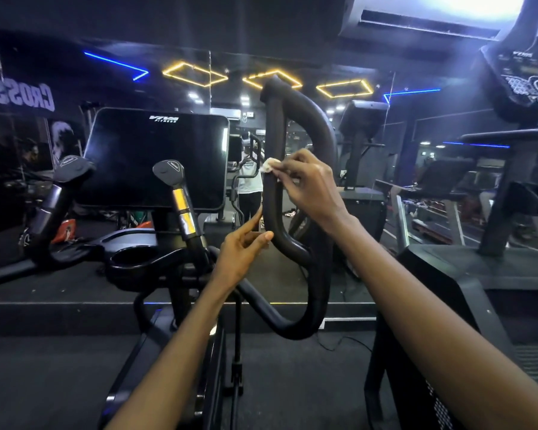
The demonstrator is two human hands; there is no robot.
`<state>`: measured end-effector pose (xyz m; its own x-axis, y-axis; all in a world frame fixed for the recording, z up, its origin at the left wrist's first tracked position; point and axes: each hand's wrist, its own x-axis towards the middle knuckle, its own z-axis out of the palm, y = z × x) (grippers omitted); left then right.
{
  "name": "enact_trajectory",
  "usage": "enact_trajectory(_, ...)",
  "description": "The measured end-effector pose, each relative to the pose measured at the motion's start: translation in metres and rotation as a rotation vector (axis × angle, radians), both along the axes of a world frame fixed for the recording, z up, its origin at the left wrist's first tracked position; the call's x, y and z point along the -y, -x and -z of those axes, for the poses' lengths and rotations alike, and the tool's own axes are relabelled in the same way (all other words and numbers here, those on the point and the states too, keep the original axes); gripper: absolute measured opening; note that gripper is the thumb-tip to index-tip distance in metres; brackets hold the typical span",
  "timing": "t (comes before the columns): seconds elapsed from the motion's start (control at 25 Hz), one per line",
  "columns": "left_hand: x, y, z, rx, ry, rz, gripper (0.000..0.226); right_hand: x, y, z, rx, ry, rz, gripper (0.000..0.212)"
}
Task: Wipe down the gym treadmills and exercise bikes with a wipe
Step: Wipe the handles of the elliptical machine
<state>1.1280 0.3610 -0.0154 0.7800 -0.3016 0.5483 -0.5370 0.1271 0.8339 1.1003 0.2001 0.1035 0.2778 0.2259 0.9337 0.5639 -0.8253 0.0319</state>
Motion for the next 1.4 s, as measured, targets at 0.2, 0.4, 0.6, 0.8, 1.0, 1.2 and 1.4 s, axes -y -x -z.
enact_trajectory(0.2,-0.006,-0.004,-0.002,0.040,-0.066,-0.048,0.061,-0.001,-0.002,-0.005,0.001,-0.016,0.033,0.019)
enact_trajectory(0.4,-0.009,-0.007,0.002,0.099,-0.113,-0.086,0.059,0.003,0.008,0.018,-0.086,-0.037,-0.044,0.016)
enact_trajectory(0.6,-0.020,-0.018,0.006,0.126,-0.140,-0.265,0.042,0.004,0.012,0.028,-0.142,-0.063,-0.045,0.013)
enact_trajectory(0.8,-0.030,-0.034,-0.050,0.145,-0.066,-0.248,0.039,0.009,0.024,0.050,-0.230,-0.030,-0.075,0.012)
enact_trajectory(1.0,-0.011,-0.041,-0.102,0.143,-0.111,0.003,0.062,0.013,0.030,0.065,-0.292,0.034,-0.059,0.011)
enact_trajectory(1.2,-0.009,-0.041,-0.100,0.062,-0.113,0.035,0.074,0.007,0.033,0.070,-0.307,0.032,-0.045,0.010)
enact_trajectory(1.4,-0.005,-0.034,-0.094,0.018,-0.151,0.100,0.066,0.022,0.044,0.086,-0.392,0.082,-0.083,0.006)
